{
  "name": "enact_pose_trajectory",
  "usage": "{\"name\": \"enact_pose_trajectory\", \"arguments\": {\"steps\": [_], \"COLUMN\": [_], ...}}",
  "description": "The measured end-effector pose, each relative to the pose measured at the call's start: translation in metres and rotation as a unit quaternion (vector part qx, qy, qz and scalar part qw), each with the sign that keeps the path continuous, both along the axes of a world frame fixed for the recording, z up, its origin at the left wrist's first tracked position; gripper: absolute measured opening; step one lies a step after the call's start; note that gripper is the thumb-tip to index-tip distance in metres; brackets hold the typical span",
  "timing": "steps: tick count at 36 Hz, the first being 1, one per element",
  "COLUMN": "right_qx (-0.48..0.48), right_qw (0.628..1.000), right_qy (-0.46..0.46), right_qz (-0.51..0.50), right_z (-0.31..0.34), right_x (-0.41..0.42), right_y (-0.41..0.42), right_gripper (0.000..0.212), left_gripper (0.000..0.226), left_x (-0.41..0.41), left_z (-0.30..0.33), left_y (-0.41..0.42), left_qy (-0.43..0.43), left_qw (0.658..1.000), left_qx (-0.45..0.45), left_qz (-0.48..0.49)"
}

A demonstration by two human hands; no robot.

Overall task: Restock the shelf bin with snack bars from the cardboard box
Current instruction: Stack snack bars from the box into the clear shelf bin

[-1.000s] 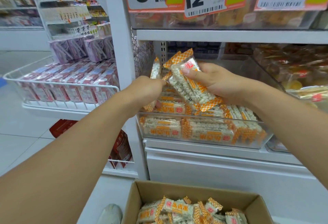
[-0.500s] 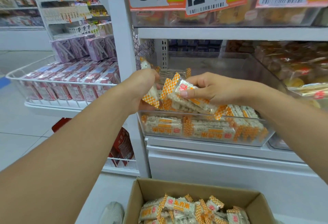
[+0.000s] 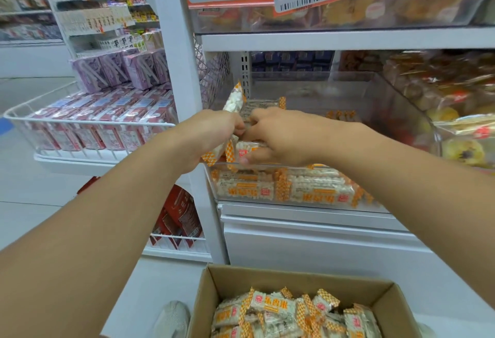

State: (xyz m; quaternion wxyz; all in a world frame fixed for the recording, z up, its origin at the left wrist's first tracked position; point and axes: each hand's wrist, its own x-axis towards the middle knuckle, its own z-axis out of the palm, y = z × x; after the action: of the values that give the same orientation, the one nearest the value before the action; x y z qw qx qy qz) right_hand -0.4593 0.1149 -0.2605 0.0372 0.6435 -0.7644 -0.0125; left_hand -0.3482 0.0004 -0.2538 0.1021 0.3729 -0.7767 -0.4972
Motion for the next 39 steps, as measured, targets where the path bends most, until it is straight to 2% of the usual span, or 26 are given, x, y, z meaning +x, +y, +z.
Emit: {"name": "enact_pose_trajectory", "arguments": {"steps": [3, 5, 9, 15, 19, 22, 24, 28, 30, 32, 34, 36, 39], "right_qx": [-0.033, -0.067, -0.090, -0.080, -0.066, -0.061, -0.017, 0.062, 0.056, 0.002, -0.069, -0.101, -0.097], "right_qw": [0.999, 0.997, 0.986, 0.964, 0.954, 0.934, 0.939, 0.955, 0.956, 0.952, 0.941, 0.919, 0.866], "right_qy": [0.004, -0.036, -0.106, -0.186, -0.231, -0.311, -0.309, -0.237, -0.233, -0.256, -0.251, -0.244, -0.352], "right_qz": [-0.016, -0.034, -0.097, -0.172, -0.177, -0.166, -0.152, -0.168, -0.168, -0.167, -0.217, -0.292, -0.341], "right_z": [0.001, 0.002, 0.009, 0.006, -0.007, -0.008, -0.009, -0.020, -0.022, -0.015, -0.005, 0.002, 0.000], "right_x": [-0.002, -0.006, -0.015, -0.021, -0.018, -0.016, -0.014, -0.004, 0.000, -0.002, -0.008, -0.018, -0.026], "right_y": [0.012, 0.022, 0.044, 0.067, 0.061, 0.054, 0.049, 0.039, 0.039, 0.043, 0.051, 0.059, 0.063], "right_gripper": [0.061, 0.064, 0.078, 0.075, 0.067, 0.057, 0.057, 0.062, 0.066, 0.063, 0.052, 0.052, 0.046], "left_gripper": [0.021, 0.015, 0.024, 0.020, 0.024, 0.022, 0.020, 0.013, 0.012, 0.013, 0.013, 0.014, 0.019], "left_x": [-0.002, -0.003, -0.002, 0.001, 0.003, 0.003, 0.003, 0.002, 0.001, 0.001, 0.003, 0.004, 0.005], "left_z": [-0.004, -0.005, -0.006, -0.005, -0.006, -0.008, -0.009, -0.014, -0.015, -0.014, -0.012, -0.011, -0.008], "left_y": [-0.001, -0.002, -0.004, 0.000, 0.001, 0.000, 0.001, 0.003, 0.003, 0.002, 0.000, -0.001, -0.002], "left_qy": [-0.026, -0.042, -0.045, -0.042, -0.033, -0.036, -0.049, -0.086, -0.098, -0.096, -0.090, -0.082, -0.059], "left_qw": [0.996, 0.993, 0.991, 0.983, 0.967, 0.954, 0.940, 0.909, 0.902, 0.903, 0.905, 0.897, 0.876], "left_qx": [-0.077, -0.102, -0.109, -0.147, -0.213, -0.262, -0.306, -0.373, -0.384, -0.382, -0.379, -0.398, -0.451], "left_qz": [-0.036, -0.053, -0.068, -0.106, -0.138, -0.138, -0.144, -0.166, -0.169, -0.171, -0.170, -0.173, -0.161]}}
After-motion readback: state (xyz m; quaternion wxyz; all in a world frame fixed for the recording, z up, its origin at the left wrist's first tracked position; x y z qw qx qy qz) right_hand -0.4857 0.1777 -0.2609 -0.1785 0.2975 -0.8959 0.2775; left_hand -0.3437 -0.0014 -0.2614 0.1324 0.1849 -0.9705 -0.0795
